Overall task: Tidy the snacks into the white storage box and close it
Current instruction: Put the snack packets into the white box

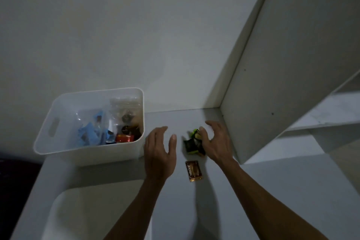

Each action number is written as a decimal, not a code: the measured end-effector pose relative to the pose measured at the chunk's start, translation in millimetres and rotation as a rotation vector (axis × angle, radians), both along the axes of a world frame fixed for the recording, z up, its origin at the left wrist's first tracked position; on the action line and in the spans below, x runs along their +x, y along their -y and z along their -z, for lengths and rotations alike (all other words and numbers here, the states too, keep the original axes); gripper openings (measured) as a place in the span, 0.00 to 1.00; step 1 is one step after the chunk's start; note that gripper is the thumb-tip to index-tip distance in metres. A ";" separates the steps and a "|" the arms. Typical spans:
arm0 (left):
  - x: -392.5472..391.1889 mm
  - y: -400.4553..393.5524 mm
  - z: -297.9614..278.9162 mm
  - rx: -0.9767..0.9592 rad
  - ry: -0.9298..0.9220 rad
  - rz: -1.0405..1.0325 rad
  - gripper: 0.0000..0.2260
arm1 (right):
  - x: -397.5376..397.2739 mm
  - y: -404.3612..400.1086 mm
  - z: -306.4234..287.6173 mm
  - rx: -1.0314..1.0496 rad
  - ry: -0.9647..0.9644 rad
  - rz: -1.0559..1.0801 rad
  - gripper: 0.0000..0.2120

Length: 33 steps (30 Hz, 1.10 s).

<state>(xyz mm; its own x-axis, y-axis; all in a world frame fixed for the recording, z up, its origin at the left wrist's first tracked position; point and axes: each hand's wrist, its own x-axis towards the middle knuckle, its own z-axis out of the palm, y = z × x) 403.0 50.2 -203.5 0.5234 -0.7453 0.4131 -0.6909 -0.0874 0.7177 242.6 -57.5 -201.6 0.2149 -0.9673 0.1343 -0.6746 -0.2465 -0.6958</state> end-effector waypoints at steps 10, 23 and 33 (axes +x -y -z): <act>-99.2 38.4 118.7 0.539 0.079 0.082 0.24 | -30.6 40.5 122.9 0.030 -0.208 -0.315 0.23; -58.7 63.4 169.6 0.640 0.346 -0.073 0.20 | -20.7 61.0 166.9 -0.110 -0.438 -0.374 0.23; -21.1 93.8 177.8 0.398 0.421 -0.154 0.15 | 1.9 75.1 172.5 -0.262 -0.413 -0.306 0.26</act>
